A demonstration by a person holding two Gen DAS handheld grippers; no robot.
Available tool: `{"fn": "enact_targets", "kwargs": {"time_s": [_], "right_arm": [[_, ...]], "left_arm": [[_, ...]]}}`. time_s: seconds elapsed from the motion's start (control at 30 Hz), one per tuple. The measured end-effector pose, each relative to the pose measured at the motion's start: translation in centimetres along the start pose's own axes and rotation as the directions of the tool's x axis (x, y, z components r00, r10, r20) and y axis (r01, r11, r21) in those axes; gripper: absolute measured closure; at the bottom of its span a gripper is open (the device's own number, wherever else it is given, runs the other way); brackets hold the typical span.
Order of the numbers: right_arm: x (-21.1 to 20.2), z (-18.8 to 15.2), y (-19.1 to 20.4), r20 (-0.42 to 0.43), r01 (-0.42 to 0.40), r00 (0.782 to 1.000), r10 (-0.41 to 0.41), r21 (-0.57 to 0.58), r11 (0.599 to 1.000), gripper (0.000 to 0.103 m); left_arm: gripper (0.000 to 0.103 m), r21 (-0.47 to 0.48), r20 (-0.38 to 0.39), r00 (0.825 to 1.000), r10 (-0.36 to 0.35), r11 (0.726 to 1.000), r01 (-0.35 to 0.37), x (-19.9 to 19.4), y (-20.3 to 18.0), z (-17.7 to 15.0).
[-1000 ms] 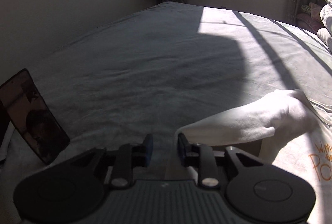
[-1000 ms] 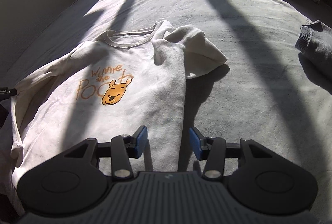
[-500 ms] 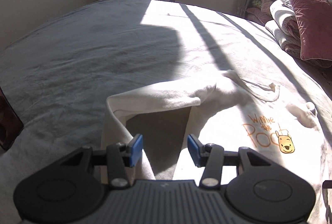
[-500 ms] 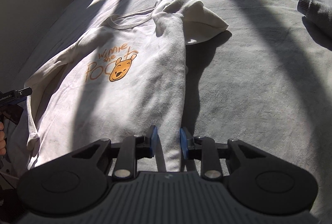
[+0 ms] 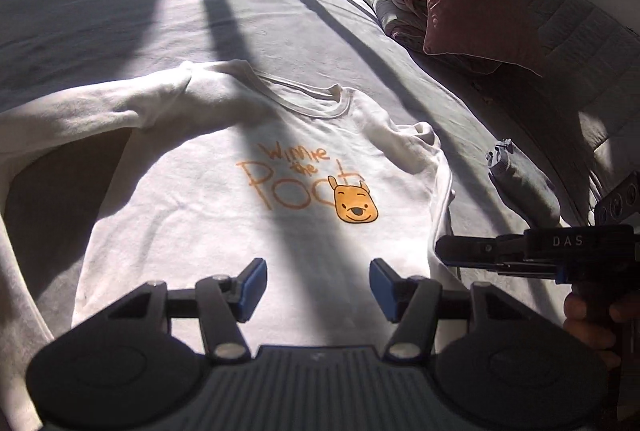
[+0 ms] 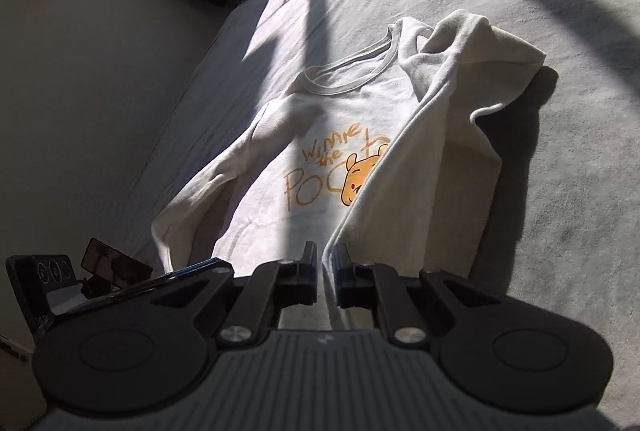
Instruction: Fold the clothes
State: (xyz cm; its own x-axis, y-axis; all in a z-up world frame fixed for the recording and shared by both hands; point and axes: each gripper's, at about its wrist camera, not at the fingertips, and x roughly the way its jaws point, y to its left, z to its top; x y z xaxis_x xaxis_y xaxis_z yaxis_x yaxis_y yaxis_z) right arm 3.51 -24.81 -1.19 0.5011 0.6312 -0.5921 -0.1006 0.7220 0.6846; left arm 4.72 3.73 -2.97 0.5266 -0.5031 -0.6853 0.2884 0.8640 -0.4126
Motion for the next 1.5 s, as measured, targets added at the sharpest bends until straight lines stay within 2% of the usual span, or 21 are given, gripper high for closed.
{"fn": "enact_targets", "kwargs": {"time_s": [0.07,0.13,0.23,0.37,0.53,0.6,0.7,0.83,0.97,1.17,1.27,1.43,1.5], "right_arm": [[1.2,0.2,0.0,-0.02,-0.036,0.999,0.037,0.038,0.999,0.094],[2.2,0.4,0.0,-0.035,-0.052,0.998,0.054,0.059,0.997,0.095],[2.6,0.6,0.4,-0.027,-0.024,0.999,0.025,0.043,0.999,0.095],[0.3,1.3,0.2,0.037,-0.018,0.999,0.017,0.019,1.0,0.086],[-4.3,2.2,-1.6,0.162,0.039,0.986,-0.045,0.04,0.998,0.086],[-5.5,2.5,-3.0,0.181,0.098,0.977,-0.11,0.07,0.993,0.085],[-6.5,2.5,-5.3,0.161,0.15,0.972,-0.17,0.133,0.98,0.083],[-5.9,1.7,-7.3,0.052,0.085,0.994,-0.097,0.185,0.979,0.083],[-5.3,1.0,-7.4,0.006,0.007,1.0,-0.009,0.216,0.976,0.082],[-4.6,0.0,-7.3,-0.05,-0.107,0.991,0.125,0.265,0.958,0.082],[-3.8,-0.1,-6.9,-0.067,-0.151,0.982,0.177,0.284,0.947,0.082],[-1.6,0.3,-6.2,-0.096,-0.154,0.977,0.192,0.309,0.939,0.082],[-0.7,0.6,-6.0,-0.106,-0.149,0.976,0.19,0.311,0.939,0.082]], "left_arm": [[0.04,0.005,-0.028,0.997,-0.066,0.998,0.066,0.8,-0.9,-0.2],[0.038,0.005,-0.053,0.994,-0.099,0.995,0.1,1.6,-1.5,-0.5],[0.037,0.017,-0.083,0.992,-0.095,0.995,0.097,2.8,-2.6,-0.9],[0.037,0.048,-0.093,0.992,-0.09,0.994,0.095,3.8,-4.1,-1.0],[0.037,0.107,-0.074,0.992,-0.102,0.988,0.11,4.4,-6.5,-0.9],[0.037,0.12,-0.071,0.991,-0.109,0.986,0.117,4.8,-7.3,-0.9],[0.038,0.135,-0.068,0.99,-0.121,0.982,0.129,5.5,-8.2,-1.1],[0.038,0.16,-0.075,0.988,-0.136,0.976,0.147,6.2,-9.1,-1.4],[0.038,0.188,-0.079,0.985,-0.155,0.968,0.168,6.6,-9.7,-1.8],[0.038,0.218,-0.082,0.981,-0.174,0.958,0.188,6.4,-10.3,-2.2],[0.039,0.204,-0.08,0.979,-0.186,0.959,0.199,6.1,-10.0,-2.1],[0.042,0.18,-0.077,0.978,-0.196,0.962,0.207,5.9,-9.7,-2.0],[0.045,0.181,-0.073,0.983,-0.166,0.967,0.177,6.1,-9.7,-2.2]]}}
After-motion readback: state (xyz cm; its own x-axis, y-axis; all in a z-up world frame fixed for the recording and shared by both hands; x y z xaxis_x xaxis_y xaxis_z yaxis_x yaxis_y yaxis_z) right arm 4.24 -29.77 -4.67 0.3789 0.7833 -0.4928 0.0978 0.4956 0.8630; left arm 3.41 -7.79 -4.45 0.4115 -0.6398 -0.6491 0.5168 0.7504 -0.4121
